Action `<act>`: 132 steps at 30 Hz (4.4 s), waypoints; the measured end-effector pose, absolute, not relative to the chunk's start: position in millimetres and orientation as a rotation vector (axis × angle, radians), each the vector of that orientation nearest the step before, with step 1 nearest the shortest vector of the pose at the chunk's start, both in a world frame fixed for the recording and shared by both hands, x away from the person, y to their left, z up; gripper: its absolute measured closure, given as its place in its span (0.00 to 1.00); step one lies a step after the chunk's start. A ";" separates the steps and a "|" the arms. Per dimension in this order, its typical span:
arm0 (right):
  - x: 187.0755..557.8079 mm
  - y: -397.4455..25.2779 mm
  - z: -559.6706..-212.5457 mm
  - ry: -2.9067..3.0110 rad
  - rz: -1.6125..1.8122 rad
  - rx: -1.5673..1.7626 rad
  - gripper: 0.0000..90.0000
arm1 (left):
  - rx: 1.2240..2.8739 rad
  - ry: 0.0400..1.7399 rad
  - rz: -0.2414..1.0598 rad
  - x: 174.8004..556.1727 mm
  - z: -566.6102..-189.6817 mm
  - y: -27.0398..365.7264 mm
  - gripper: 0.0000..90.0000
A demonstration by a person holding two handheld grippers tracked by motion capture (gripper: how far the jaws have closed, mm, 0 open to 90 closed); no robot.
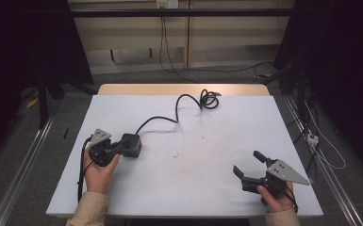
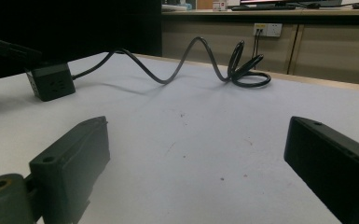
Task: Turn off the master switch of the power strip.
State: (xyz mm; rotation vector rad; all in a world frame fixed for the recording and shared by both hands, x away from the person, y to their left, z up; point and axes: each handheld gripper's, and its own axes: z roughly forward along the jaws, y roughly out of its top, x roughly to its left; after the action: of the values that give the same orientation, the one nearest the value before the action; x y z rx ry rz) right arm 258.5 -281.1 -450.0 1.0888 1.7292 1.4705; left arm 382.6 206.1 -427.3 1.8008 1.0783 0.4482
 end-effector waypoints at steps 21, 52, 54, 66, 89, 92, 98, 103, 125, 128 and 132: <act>258.8 -280.0 -449.9 1.730 1.473 1.088 0.07 | 1.789 1.084 0.445 380.6 -423.5 207.7 1.00; 259.3 -280.3 -449.7 1.730 1.483 1.083 0.07 | 1.731 1.011 0.314 368.7 -405.6 211.8 0.56; 259.0 -280.8 -449.0 1.729 1.482 1.074 0.07 | 1.734 1.005 0.303 367.9 -404.7 212.5 0.53; 258.9 -280.6 -448.9 1.729 1.480 1.076 0.07 | 1.751 0.948 0.290 362.4 -402.5 216.1 0.38; 258.7 -281.3 -449.1 1.729 1.478 1.082 0.07 | 1.761 0.870 0.311 344.4 -403.2 228.2 0.20; 258.7 -281.6 -449.2 1.728 1.480 1.083 0.07 | 1.772 0.866 0.321 343.5 -406.1 229.1 0.18; 258.5 -281.3 -449.1 1.728 1.479 1.082 0.07 | 1.785 0.858 0.329 342.1 -410.6 231.4 0.14; 258.5 -281.8 -449.3 1.726 1.479 1.085 0.07 | 1.784 0.868 0.316 341.3 -416.0 236.5 0.13; 258.3 -283.2 -449.5 1.726 1.475 1.084 0.07 | 1.810 0.869 0.329 335.7 -430.0 242.2 0.09; 258.5 -283.1 -449.7 1.727 1.475 1.084 0.07 | 1.802 0.871 0.327 334.9 -431.2 243.5 0.09; 258.3 -282.4 -449.8 1.731 1.473 1.085 0.07 | 1.798 0.876 0.331 334.6 -432.3 245.8 0.09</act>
State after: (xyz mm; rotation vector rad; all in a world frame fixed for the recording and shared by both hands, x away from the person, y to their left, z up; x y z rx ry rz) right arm 258.3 -282.4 -449.8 1.0848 1.7310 1.4731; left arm 334.6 245.8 -432.3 1.7980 0.8761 0.3311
